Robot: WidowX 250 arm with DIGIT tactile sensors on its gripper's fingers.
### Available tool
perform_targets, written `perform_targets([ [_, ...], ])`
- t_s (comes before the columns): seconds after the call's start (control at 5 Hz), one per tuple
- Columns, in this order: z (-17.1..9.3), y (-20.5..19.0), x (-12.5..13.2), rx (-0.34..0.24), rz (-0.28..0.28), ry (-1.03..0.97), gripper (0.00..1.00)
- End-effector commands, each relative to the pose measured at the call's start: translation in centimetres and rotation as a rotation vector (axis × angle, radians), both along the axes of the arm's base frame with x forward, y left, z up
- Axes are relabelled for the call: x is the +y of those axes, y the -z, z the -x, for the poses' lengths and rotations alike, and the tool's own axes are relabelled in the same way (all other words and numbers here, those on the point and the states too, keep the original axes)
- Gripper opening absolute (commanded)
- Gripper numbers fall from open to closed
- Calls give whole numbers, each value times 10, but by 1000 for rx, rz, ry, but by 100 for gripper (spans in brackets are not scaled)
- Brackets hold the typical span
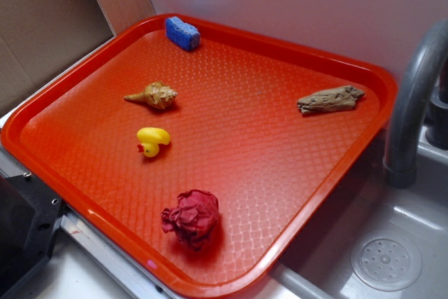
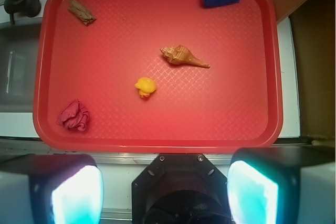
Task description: Grab the wood chip.
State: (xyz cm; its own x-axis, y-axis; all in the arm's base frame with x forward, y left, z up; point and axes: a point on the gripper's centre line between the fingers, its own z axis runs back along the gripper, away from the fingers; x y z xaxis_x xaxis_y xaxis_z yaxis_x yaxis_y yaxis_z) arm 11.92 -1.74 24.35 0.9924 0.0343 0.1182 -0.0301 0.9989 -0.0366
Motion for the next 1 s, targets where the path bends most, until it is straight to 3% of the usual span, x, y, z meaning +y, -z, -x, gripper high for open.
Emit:
perform_targets([
  [0.0,0,0,0,0,0,0,100],
  [0.2,-48,26,-37,28,0,171,100],
  [0.4,-91,65,-55,14,29,232,100],
  [0.8,-123,126,-102,-147,90,452,100],
])
